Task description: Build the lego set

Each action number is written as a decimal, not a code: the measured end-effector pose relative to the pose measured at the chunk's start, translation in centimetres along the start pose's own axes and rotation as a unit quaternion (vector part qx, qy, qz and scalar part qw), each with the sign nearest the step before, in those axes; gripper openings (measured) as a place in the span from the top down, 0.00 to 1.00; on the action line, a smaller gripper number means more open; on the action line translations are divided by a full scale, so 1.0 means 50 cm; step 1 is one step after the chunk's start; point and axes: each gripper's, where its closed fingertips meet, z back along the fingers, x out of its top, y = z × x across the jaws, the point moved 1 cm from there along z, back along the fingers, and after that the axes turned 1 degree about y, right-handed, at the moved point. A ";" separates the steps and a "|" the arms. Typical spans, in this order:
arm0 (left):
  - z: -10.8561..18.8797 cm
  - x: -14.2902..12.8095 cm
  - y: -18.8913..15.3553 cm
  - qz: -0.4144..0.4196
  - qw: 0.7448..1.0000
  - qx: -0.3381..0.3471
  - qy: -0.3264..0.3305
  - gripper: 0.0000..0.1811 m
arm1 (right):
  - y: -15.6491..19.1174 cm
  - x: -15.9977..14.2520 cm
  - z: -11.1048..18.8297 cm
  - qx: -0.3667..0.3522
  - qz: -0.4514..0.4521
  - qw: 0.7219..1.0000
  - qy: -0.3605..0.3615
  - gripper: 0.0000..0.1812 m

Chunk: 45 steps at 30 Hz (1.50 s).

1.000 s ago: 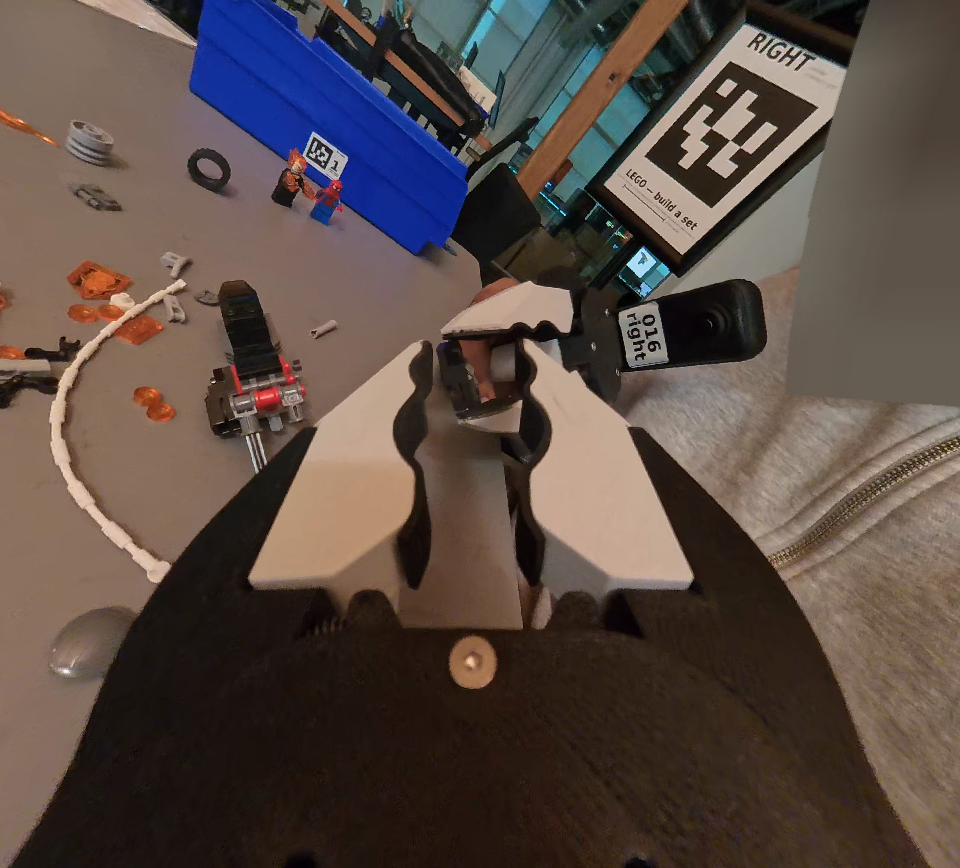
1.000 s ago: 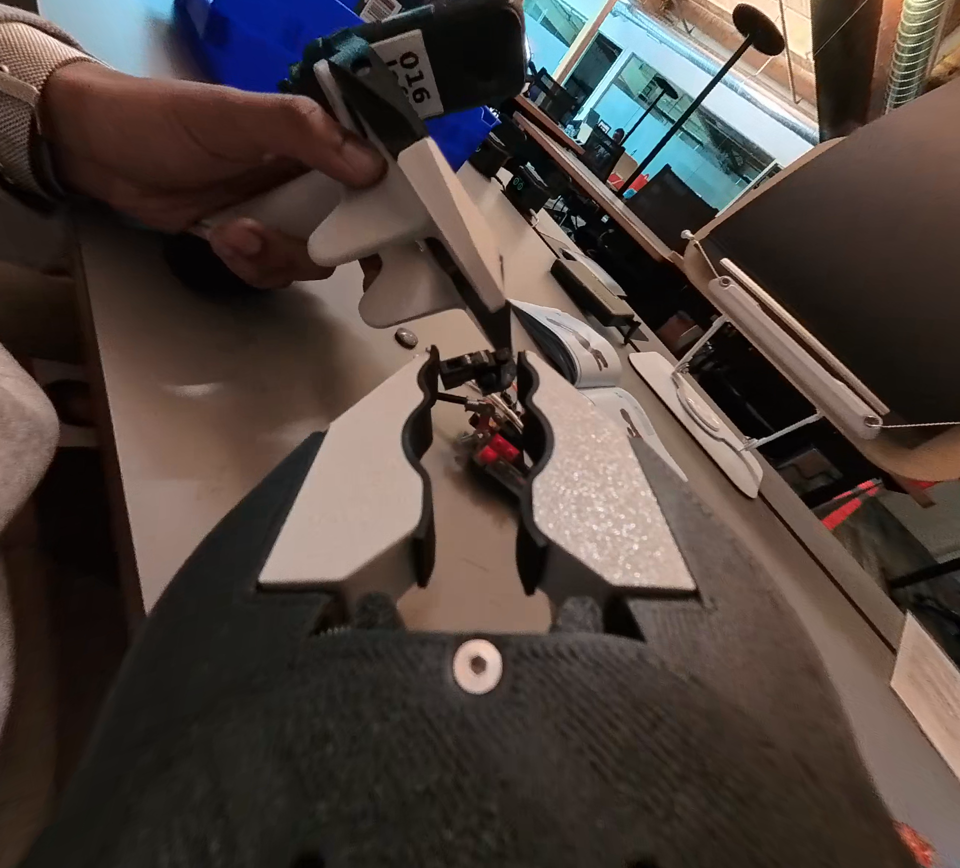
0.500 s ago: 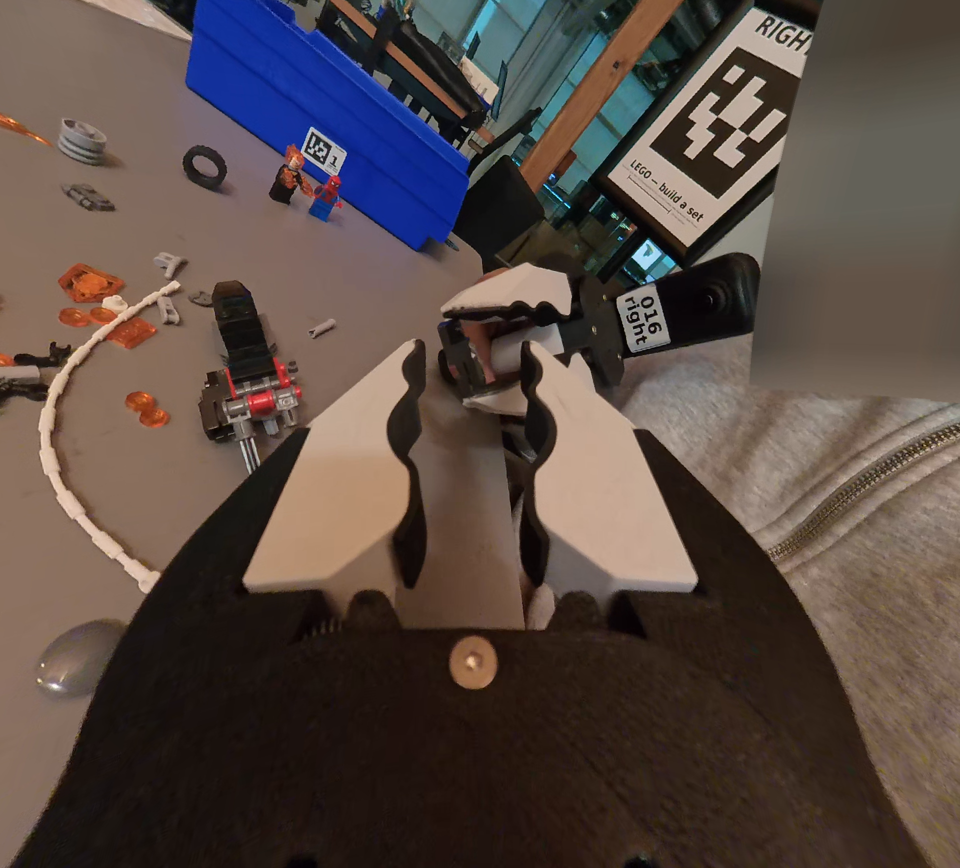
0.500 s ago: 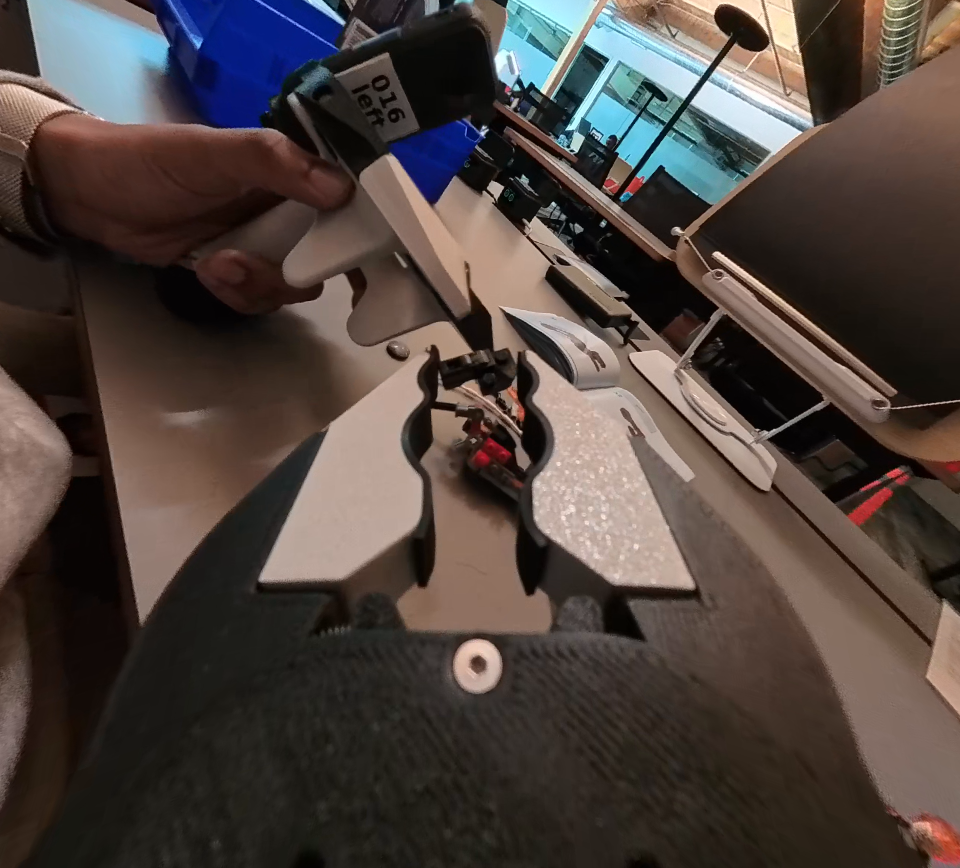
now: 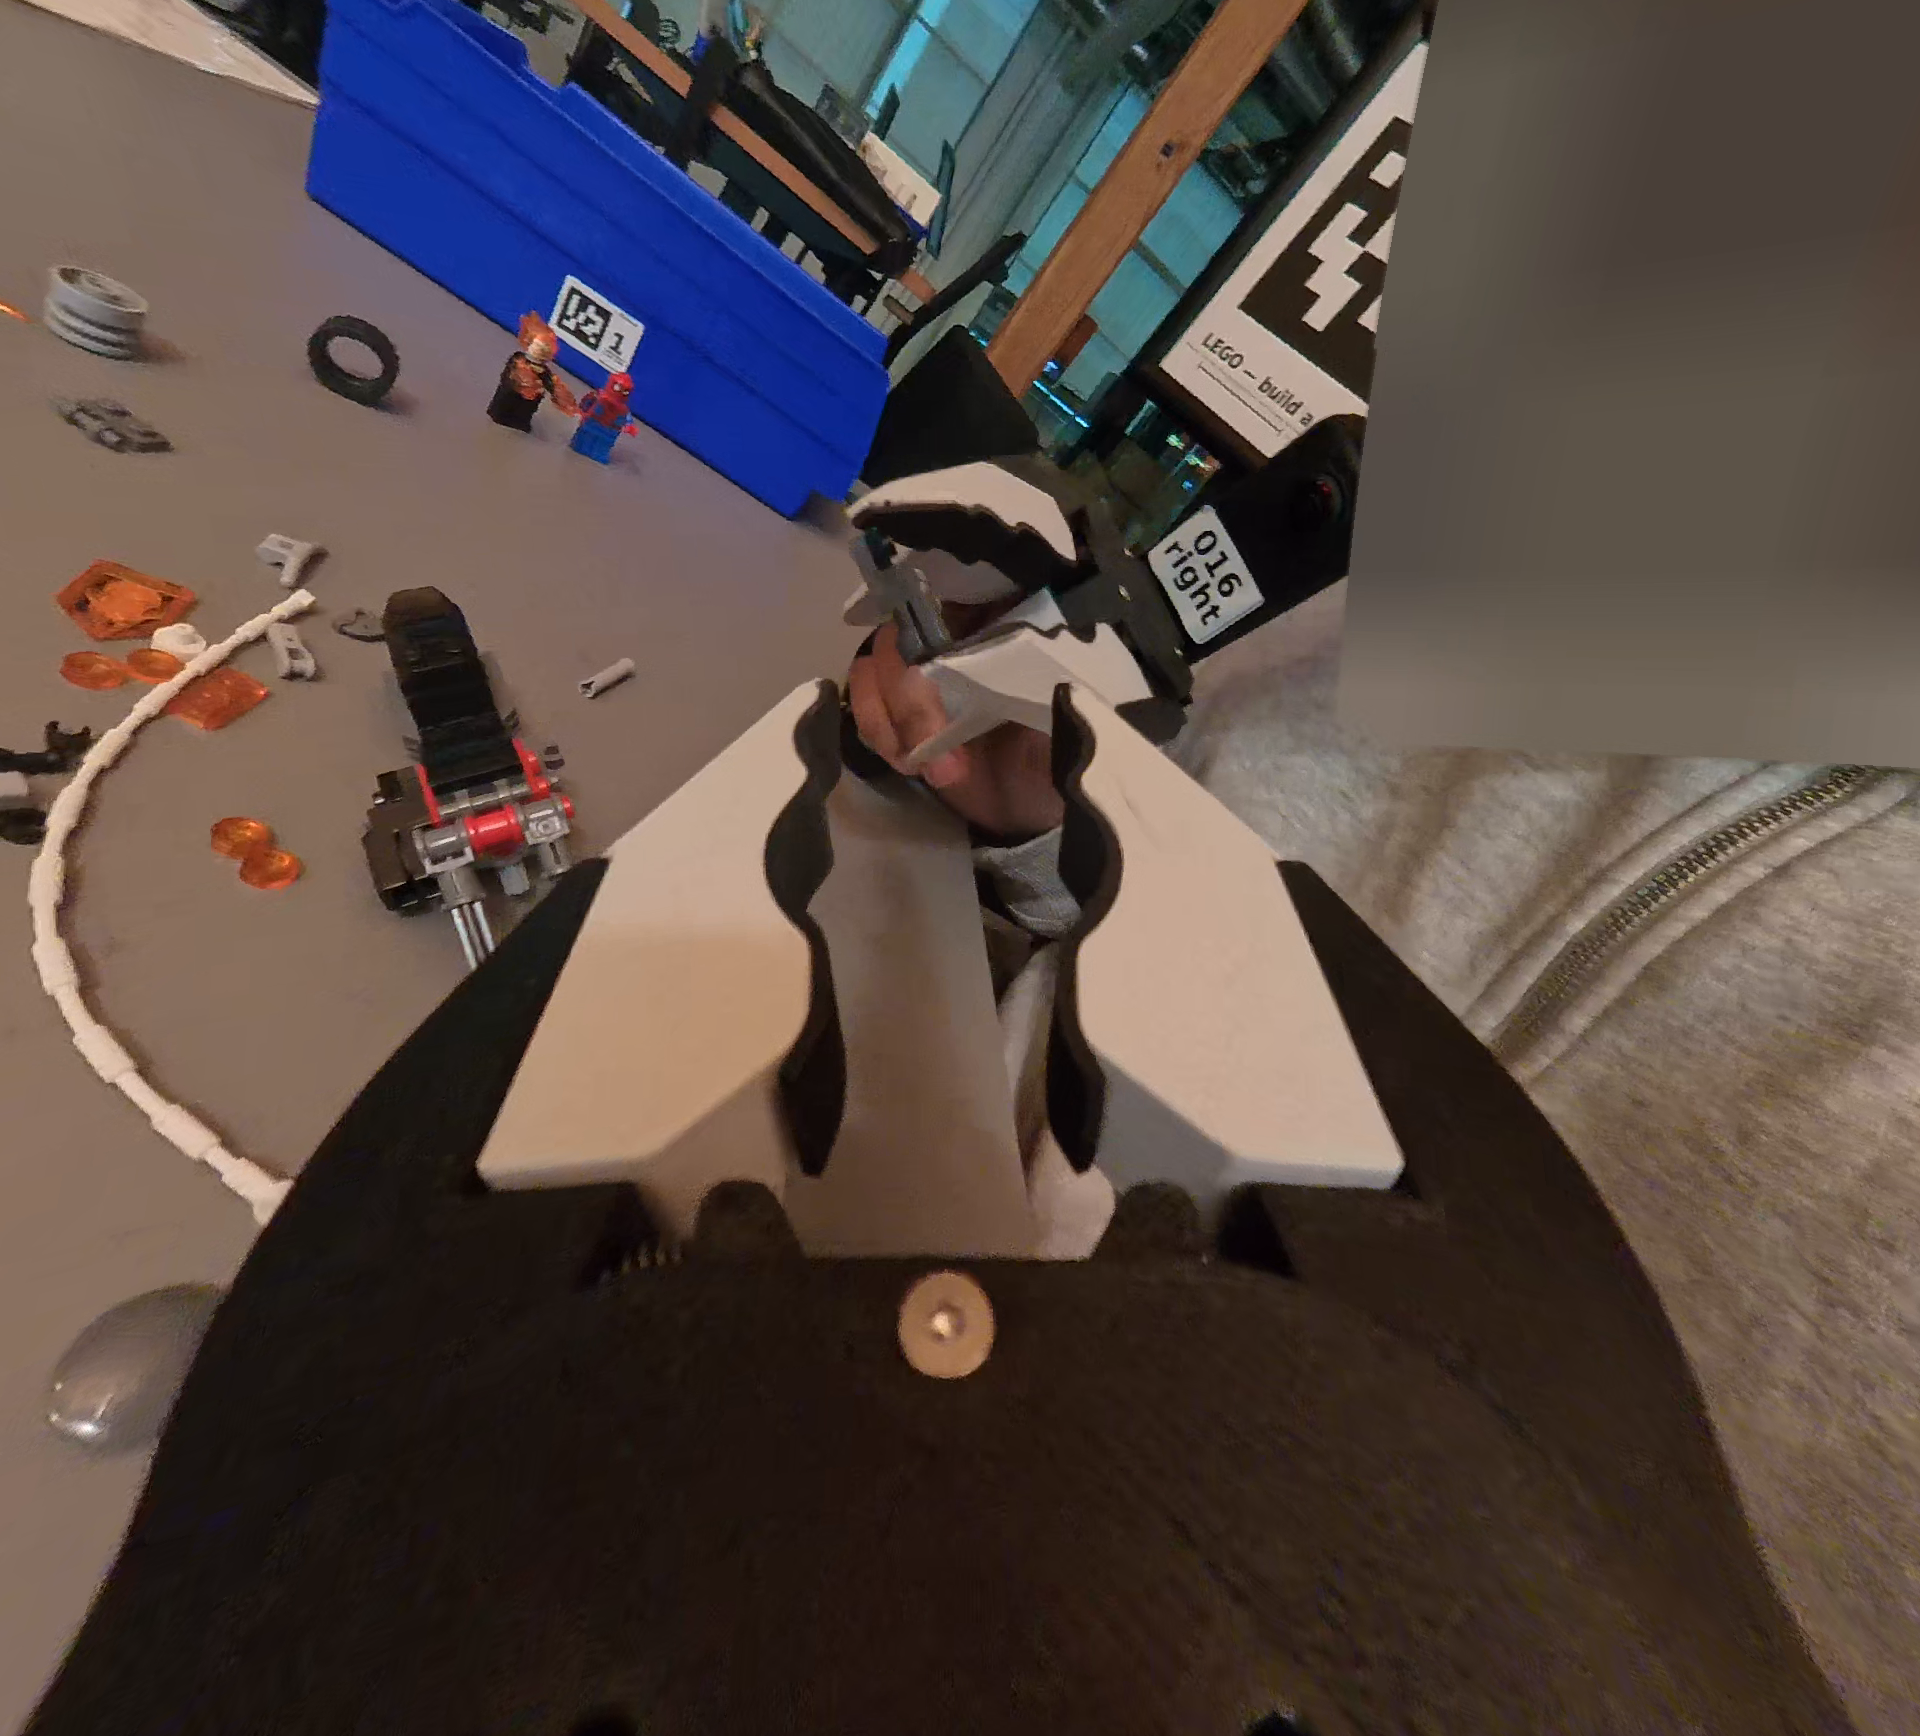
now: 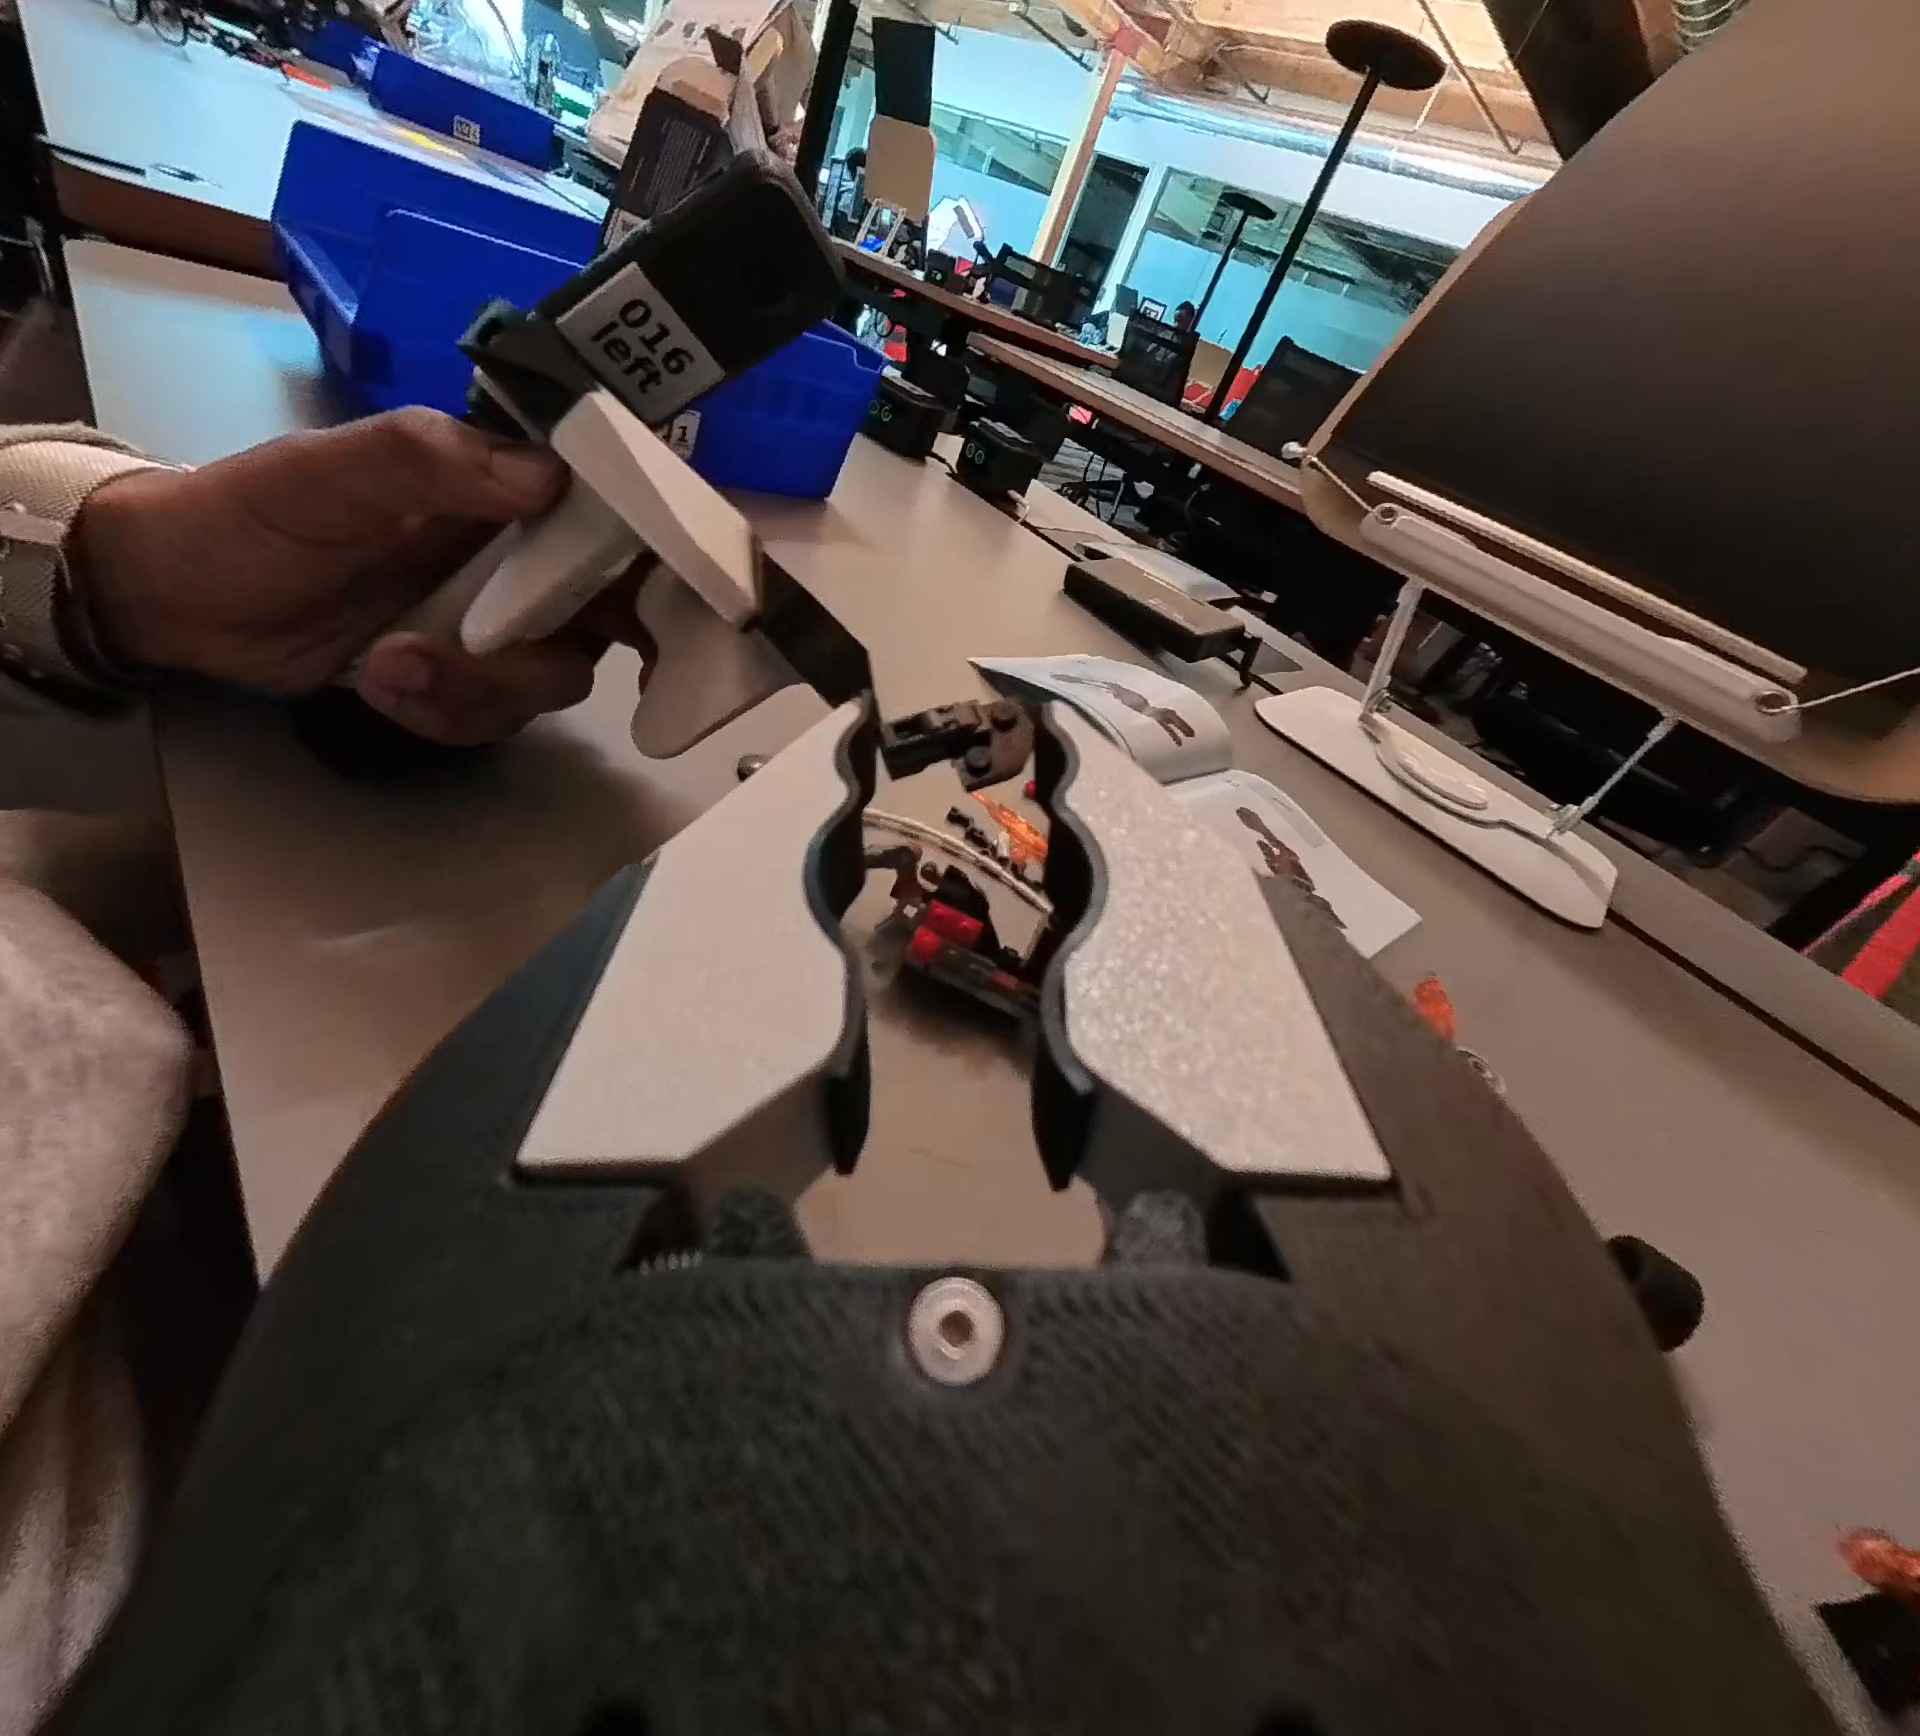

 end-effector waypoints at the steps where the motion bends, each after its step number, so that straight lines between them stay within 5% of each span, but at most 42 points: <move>1: -0.001 -0.001 -0.004 -0.002 1.000 -0.006 0.001 0.77 | -0.001 0.001 0.001 -0.002 -0.001 1.000 -0.002 0.85; 31: -0.006 -0.010 -0.030 -0.030 0.999 -0.026 0.013 0.75 | -0.067 0.009 0.030 -0.067 -0.077 0.994 -0.041 0.85; 38: 0.076 0.076 -0.020 -0.138 0.976 0.109 -0.131 0.76 | -0.108 0.008 0.055 -0.116 -0.109 0.986 -0.058 0.85; 41: 0.098 0.083 0.003 -0.133 0.965 0.163 -0.156 0.77 | -0.105 0.008 0.054 -0.116 -0.103 0.986 -0.054 0.85; 45: 0.090 0.069 0.007 -0.105 0.973 0.147 -0.146 0.76 | -0.092 0.003 0.043 -0.121 -0.065 0.990 -0.031 0.85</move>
